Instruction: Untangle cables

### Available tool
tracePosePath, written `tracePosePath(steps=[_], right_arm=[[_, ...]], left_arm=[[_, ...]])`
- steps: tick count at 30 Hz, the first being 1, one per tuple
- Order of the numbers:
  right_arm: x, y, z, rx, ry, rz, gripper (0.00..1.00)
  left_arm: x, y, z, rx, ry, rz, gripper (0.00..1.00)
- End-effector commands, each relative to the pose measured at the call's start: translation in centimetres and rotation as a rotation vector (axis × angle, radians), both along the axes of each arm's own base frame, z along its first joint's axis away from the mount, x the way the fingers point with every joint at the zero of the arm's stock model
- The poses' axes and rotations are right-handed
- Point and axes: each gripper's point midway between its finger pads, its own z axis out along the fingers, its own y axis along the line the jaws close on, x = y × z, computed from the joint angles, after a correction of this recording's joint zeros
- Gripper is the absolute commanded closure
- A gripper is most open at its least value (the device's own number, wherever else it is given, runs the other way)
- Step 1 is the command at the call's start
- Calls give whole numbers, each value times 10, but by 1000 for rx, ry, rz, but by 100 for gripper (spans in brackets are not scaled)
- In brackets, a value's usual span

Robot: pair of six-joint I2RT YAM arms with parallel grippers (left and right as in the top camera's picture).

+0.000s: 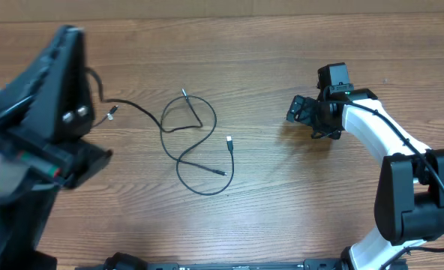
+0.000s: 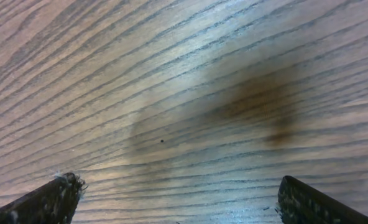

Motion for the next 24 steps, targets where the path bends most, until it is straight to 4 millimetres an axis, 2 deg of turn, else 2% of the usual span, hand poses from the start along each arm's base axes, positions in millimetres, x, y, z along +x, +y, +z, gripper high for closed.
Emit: tracePosePath(steps=[1,4,7,13,20,24], right_arm=[[3,1,2,6,-8,-3,0],[3,1,2,6,-8,-3,0],[3,1,2,5,-8,-3,0],[3,1,2,5,-8,-3,0],[3,1,2,6,-8,-3,0],[3,1,2,6,-8,-3,0]], left_arm=[[26,1,-20,33,90,69,96],[38,-4,-33,34,160,53,96],[39,-4,-30,-35,186,10,96],[22,-3,-2,-229,167,-146,96],[6,-7,10,-476,287,-417,96],[-5,-8,13,-550,341,-521,96]])
